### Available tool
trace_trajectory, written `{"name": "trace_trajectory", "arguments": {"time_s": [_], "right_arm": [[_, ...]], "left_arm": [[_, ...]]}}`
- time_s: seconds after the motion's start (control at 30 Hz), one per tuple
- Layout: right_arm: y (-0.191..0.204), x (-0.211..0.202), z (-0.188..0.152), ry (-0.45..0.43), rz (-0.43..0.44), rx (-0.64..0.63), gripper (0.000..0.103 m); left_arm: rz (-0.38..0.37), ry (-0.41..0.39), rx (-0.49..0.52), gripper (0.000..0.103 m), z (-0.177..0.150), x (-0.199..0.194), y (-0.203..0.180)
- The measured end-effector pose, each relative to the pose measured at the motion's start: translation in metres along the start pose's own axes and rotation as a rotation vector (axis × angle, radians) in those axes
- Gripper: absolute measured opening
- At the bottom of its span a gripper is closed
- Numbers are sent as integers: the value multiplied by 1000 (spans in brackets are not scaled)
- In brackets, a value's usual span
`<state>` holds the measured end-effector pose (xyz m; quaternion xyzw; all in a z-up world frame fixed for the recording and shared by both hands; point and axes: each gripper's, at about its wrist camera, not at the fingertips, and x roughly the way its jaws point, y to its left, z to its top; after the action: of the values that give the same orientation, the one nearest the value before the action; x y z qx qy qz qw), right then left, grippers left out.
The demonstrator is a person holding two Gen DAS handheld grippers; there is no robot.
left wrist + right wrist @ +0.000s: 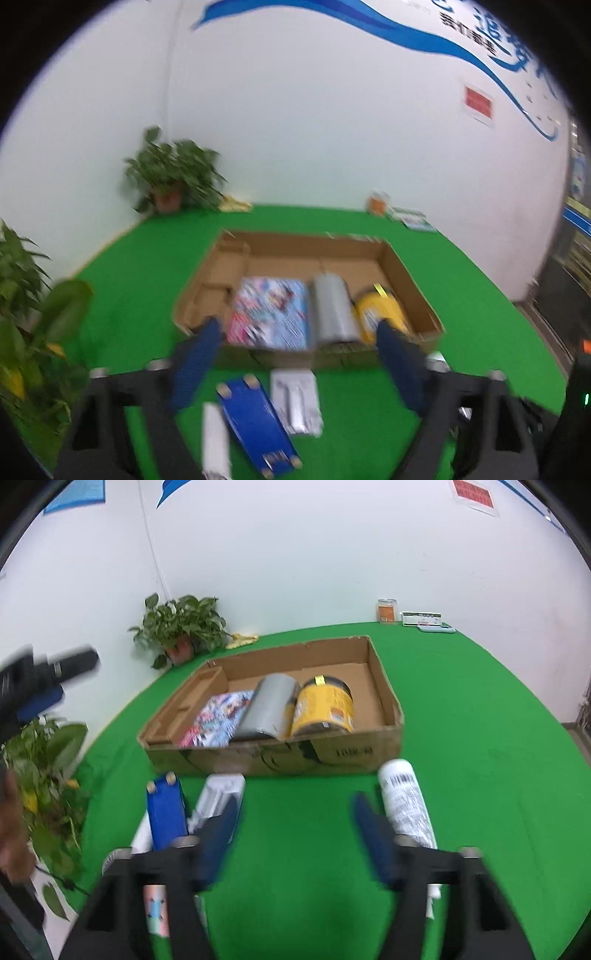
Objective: Organize rigid objects
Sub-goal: 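Close the right tool on the white spray bottle, then carry the white bottle with the right tool and lower it beside the jar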
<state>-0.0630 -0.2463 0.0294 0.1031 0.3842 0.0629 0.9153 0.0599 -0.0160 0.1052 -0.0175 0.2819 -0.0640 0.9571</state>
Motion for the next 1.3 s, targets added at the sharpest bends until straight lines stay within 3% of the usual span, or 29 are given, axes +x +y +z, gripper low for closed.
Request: {"name": "trace_trajectory", "arguments": {"time_s": [0.03,0.07,0.1,0.13,0.17,0.23,0.27,0.33,0.43,0.5,0.53,0.6,0.63,0.83,0.93,1.03,1.13,1.17,1.23,1.3], "right_arm": [[0,-4,-7,2,2,-12,49],[-1,-7,-12,1,17,-19,60],[-2,-9,-19,8,34,-26,72],[-4,-11,-25,15,44,-31,98],[-10,-14,-31,7,38,-28,102],[-23,-14,-38,9,9,-13,101],[-34,-11,-42,19,-8,12,101],[-56,-3,-48,52,-55,57,101],[-87,23,-53,137,-124,76,95],[-100,48,-59,255,-144,88,82],[-105,58,-62,294,-127,99,70],[-109,66,-63,314,-121,120,58],[-109,67,-64,309,-131,119,43],[-110,55,-74,299,-155,66,43],[-107,43,-80,306,-262,-27,43],[-89,39,-84,320,-330,-128,43],[-64,26,-86,282,-215,-200,48],[-60,15,-84,239,-132,-182,58],[-68,-6,-73,159,35,-55,73],[-79,-8,-67,159,111,43,73]], "left_arm": [[-23,65,29,9,-8,5,-7],[-40,112,32,0,-21,6,-12],[-57,116,30,0,-27,5,-13],[-70,109,29,0,-33,1,-16],[-81,96,31,3,-37,-3,-18],[-63,93,58,56,-45,-6,-22],[-54,96,61,102,-47,-5,-22],[-56,66,45,102,-55,-11,-21],[-97,109,49,102,-65,-2,-27],[-120,166,33,102,-72,8,-30],[-134,189,16,102,-74,12,-30],[-178,226,-15,102,-76,19,-30],[-192,232,-22,102,-77,20,-31],[-287,275,-43,102,-74,41,-44],[-388,348,-75,102,-75,61,-58],[-444,419,-75,102,-80,82,-74],[-547,516,-136,102,-86,107,-80],[-569,553,-165,102,-88,116,-80],[-584,589,-192,102,-90,127,-79],[-583,618,-201,101,-90,138,-79]]}}
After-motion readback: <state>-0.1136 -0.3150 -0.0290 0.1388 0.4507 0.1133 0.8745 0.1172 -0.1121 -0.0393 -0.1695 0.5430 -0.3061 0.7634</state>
